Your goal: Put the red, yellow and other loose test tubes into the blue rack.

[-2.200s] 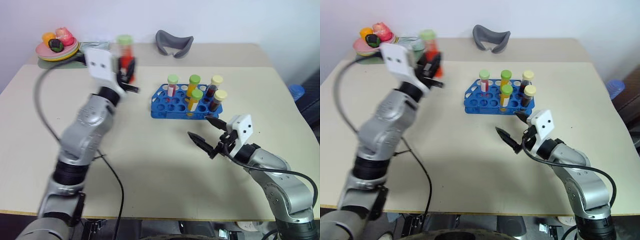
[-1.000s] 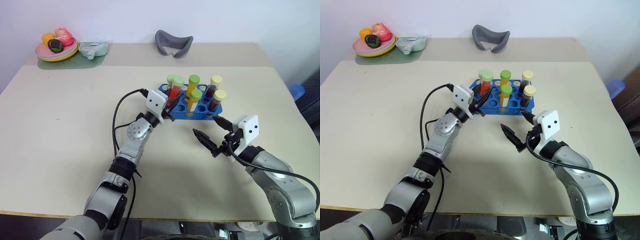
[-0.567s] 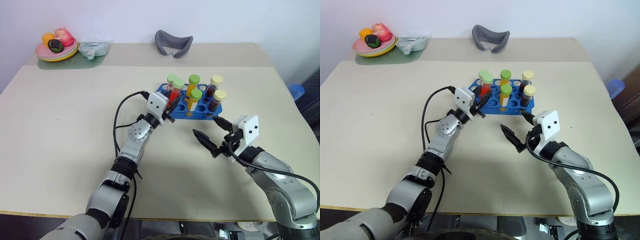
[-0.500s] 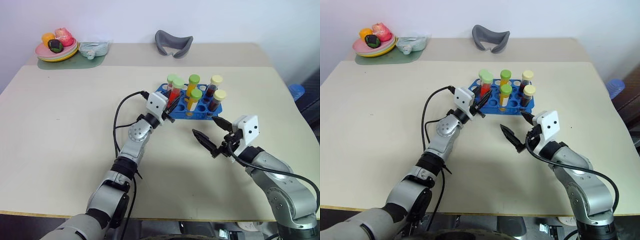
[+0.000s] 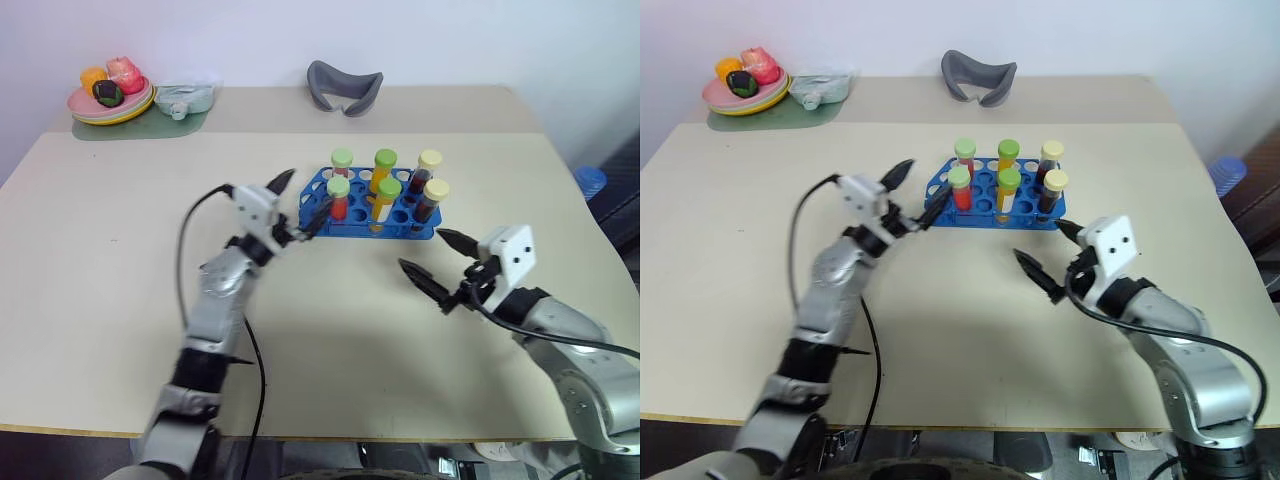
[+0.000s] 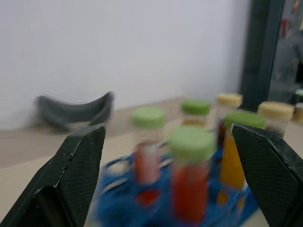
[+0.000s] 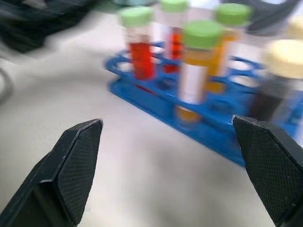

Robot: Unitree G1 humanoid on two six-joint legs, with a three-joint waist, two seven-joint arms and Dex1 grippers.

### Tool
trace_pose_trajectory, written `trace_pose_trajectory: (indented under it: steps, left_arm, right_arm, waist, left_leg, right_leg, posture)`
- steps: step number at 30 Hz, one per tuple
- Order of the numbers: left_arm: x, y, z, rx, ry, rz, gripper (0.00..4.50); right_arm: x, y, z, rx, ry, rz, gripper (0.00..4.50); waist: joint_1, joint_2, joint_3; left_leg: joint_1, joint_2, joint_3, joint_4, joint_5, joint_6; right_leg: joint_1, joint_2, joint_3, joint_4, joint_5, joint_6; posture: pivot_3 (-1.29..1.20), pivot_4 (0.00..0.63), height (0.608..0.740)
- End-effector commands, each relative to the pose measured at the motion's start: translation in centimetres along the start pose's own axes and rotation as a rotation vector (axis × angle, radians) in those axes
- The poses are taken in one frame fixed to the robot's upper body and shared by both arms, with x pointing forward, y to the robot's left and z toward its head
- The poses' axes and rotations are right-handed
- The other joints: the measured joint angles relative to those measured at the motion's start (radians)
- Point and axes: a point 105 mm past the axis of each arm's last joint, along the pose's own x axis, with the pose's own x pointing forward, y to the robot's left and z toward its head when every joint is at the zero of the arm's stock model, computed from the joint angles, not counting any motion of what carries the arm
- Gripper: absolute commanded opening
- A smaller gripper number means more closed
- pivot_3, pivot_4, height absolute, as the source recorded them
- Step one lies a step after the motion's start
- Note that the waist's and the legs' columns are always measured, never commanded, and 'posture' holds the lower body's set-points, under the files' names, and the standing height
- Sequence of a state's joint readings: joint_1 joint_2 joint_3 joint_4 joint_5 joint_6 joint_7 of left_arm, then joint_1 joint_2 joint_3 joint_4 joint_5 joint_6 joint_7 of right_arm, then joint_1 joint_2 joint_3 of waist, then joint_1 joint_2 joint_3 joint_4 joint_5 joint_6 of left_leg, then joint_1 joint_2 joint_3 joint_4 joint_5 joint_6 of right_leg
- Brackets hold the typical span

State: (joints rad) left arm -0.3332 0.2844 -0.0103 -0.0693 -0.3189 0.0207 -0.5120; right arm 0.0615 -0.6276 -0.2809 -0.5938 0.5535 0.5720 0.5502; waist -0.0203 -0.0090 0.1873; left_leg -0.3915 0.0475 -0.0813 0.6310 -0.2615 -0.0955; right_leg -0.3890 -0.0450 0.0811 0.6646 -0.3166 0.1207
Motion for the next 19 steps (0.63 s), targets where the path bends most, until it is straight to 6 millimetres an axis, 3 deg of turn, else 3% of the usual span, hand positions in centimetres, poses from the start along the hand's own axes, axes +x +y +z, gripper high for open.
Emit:
trace_pose_trajectory:
  steps: [1, 5, 9, 12, 19]
  left_arm:
    - [-2.9, 2.0, 1.3, 0.06, 0.076, -0.022, 4.33]
    - [-7.4, 5.4, 1.2, 0.113, 0.232, 0.011, 4.33]
    - [-10.7, 6.5, 1.0, 0.127, 0.343, -0.006, 4.33]
    - [-11.9, 6.8, 0.9, 0.135, 0.377, 0.011, 4.33]
    - [-13.3, 6.9, 0.7, 0.122, 0.399, 0.057, 4.33]
  right_arm:
    - [-1.9, -1.6, 0.4, -0.031, 0.019, -0.011, 4.5]
    - [-3.9, -3.8, -0.4, -0.053, 0.091, -0.037, 4.5]
    - [-4.7, -5.4, -0.7, -0.068, 0.116, -0.052, 4.5]
    - [-4.8, -6.0, -1.2, -0.067, 0.122, -0.052, 4.5]
    - [-3.9, -5.3, -1.5, -0.046, 0.118, -0.002, 4.5]
  waist:
    - [0.002, 0.0, 0.0]
    - [0.001, 0.0, 0.0]
    - [0.0, 0.0, 0.0]
    - [0.0, 0.0, 0.0]
    - [-0.001, 0.0, 0.0]
  left_leg:
    - [0.0, 0.0, 0.0, 0.0, 0.0, 0.0]
    - [0.0, 0.0, 0.0, 0.0, 0.0, 0.0]
    - [0.0, 0.0, 0.001, 0.0, 0.0, 0.001]
    - [0.0, 0.0, 0.001, 0.0, 0.0, 0.001]
    - [0.0, 0.0, 0.001, 0.0, 0.0, 0.001]
  right_leg:
    - [0.001, 0.0, 0.0, 0.0, 0.0, 0.0]
    - [0.0, 0.0, 0.0, -0.001, 0.0, 0.0]
    - [0.0, 0.0, 0.0, -0.001, 0.0, 0.0]
    - [0.001, 0.0, 0.0, -0.001, 0.0, 0.0]
    - [0.0, 0.0, 0.0, -0.001, 0.0, 0.0]
  posture:
    - [0.0, 0.15, 0.74]
    - [0.0, 0.15, 0.74]
    - [0.0, 0.15, 0.74]
    - [0.0, 0.15, 0.74]
    - [0.0, 0.15, 0.74]
